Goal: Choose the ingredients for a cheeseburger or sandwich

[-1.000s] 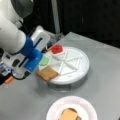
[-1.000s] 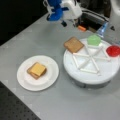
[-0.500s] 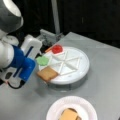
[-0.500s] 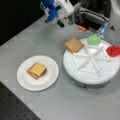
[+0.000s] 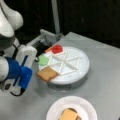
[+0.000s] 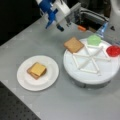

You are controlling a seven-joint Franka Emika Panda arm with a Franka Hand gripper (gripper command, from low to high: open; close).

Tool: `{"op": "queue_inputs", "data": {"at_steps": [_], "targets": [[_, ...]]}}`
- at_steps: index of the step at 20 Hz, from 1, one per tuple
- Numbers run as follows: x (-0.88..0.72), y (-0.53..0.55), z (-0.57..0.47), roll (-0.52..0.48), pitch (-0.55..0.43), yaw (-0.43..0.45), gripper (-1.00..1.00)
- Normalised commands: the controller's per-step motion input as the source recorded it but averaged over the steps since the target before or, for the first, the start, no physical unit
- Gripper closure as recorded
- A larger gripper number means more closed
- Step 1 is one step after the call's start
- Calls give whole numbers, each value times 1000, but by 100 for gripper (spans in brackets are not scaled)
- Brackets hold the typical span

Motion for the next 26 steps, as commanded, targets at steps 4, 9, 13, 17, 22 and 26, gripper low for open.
{"op": "queue_inputs", "data": {"at_steps": [4, 9, 13, 17, 22, 26], "targets": [[245, -260, -84, 389, 17, 160, -100], [246, -241, -86, 427, 10, 135, -100], [236, -281, -182, 437, -59, 142, -100], [233, -311, -247, 439, -80, 144, -100], [248, -261, -140, 402, -29, 115, -100], [259, -168, -150, 384, -52, 102, -100]]}}
